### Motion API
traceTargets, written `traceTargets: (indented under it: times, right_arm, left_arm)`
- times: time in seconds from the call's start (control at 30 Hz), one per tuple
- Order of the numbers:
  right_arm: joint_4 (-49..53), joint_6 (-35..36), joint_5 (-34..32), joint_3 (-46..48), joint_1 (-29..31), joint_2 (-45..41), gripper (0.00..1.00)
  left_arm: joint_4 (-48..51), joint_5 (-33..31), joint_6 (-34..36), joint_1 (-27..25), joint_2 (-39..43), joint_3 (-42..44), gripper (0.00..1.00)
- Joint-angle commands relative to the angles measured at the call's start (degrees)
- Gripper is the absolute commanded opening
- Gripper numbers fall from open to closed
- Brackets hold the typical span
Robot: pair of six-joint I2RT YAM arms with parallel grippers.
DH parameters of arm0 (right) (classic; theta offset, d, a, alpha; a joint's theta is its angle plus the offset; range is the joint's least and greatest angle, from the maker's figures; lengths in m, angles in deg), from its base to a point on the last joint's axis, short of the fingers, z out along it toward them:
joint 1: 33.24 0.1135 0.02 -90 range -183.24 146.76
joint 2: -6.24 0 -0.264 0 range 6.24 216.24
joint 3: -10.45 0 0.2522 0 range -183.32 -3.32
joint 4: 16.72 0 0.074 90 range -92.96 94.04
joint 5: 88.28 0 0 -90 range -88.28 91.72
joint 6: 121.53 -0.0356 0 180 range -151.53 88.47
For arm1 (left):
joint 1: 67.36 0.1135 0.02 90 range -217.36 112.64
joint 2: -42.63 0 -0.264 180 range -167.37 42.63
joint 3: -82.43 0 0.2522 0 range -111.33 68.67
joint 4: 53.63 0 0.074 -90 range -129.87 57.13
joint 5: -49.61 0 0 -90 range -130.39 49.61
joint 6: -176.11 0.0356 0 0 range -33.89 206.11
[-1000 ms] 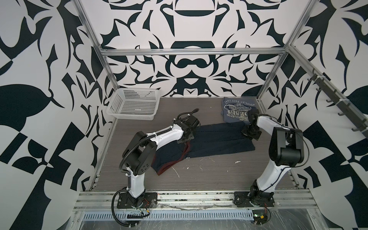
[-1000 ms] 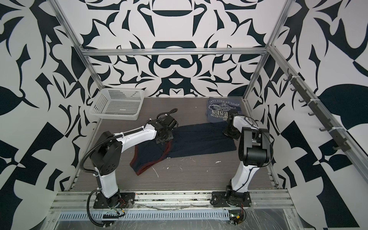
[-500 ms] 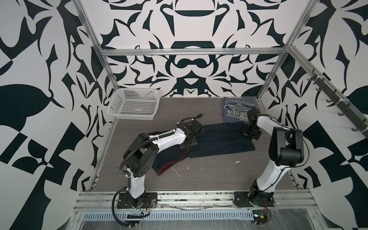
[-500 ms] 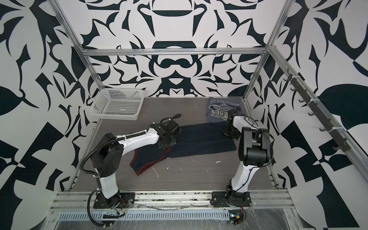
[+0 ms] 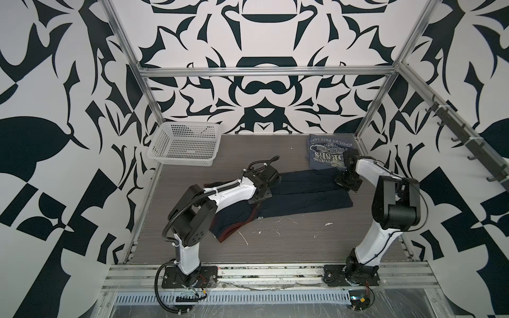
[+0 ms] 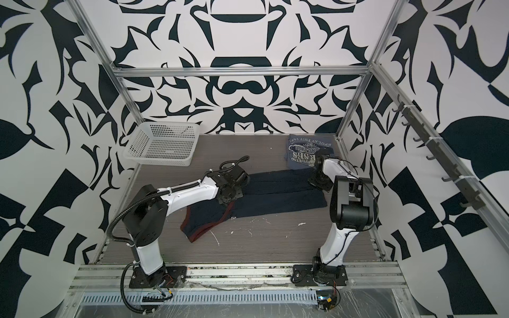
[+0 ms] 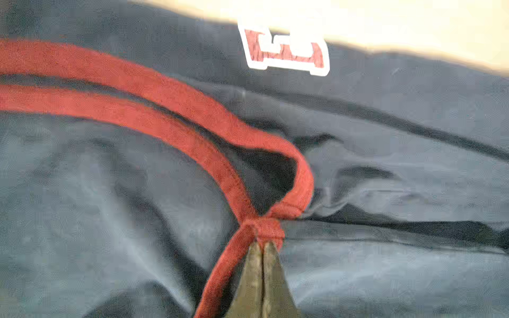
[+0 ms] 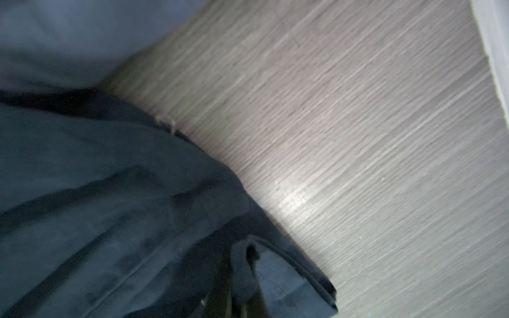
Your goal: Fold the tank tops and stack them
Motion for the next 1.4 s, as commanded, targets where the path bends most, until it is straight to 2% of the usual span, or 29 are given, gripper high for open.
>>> traceTargets:
  times: [0.0, 0.27, 0.37, 0.5, 0.57, 0.63, 0.73, 0.8, 0.97, 1.17, 1.27, 1.37]
  right_arm:
    - [0.91, -0.31, -1.41, -2.50, -0.30, -2.11, 0.00]
    - [-0.88, 0.26, 0.87, -4.10, -0.21, 1.90, 0.01]
    - [-0.94, 0.54, 1.27, -4.89, 0.12, 3.67, 0.09]
    - [-0.15, 0.88, 0.34, -4.73, 0.13, 2.54, 0.36]
    - [0.43, 1.36, -0.21, -3.89, 0.36, -0.29, 0.49]
    - [1.42, 2.10, -0.90, -2.84, 1.05, -4.03, 0.57]
    - [2.56, 2.50, -2.22, -0.25, 3.93, -10.08, 0.67]
    - [2.58, 2.57, -2.82, 1.88, 6.43, -14.64, 0.75]
    - [1.96, 3.05, -1.87, 7.47, 12.18, -23.55, 0.80]
    - [1.10, 2.79, 0.73, 12.86, 17.65, -28.79, 0.82]
    - [0.40, 2.60, 2.15, 14.52, 18.36, -29.52, 0.83]
    - [0.12, 2.75, 2.63, 15.36, 18.41, -29.69, 0.83]
  left_arm:
    - [-0.87, -2.36, -0.71, 0.54, 1.35, 0.59, 0.00]
    - [-0.24, -1.96, -2.14, 1.81, -2.24, 1.12, 0.00]
    - [0.07, -1.46, -2.25, 2.20, -3.54, 1.02, 0.03]
    - [1.96, -1.01, -1.48, 2.37, -3.58, -0.02, 0.25]
    - [3.44, -0.76, -0.44, 2.37, -2.09, -0.53, 0.39]
    - [6.54, -1.19, 0.64, 1.88, 1.08, -0.68, 0.52]
    - [12.16, -3.64, 0.88, 0.12, 7.01, 1.05, 0.64]
    - [17.51, -5.73, -1.45, -1.40, 11.20, 4.06, 0.68]
    - [24.30, -5.25, -13.56, -5.82, 23.63, 17.95, 0.70]
    - [28.84, -4.52, -27.60, -8.96, 36.42, 29.83, 0.69]
    - [27.21, -5.09, -31.20, -8.94, 39.87, 34.75, 0.69]
    - [21.10, -4.22, -31.93, -8.85, 40.98, 38.67, 0.69]
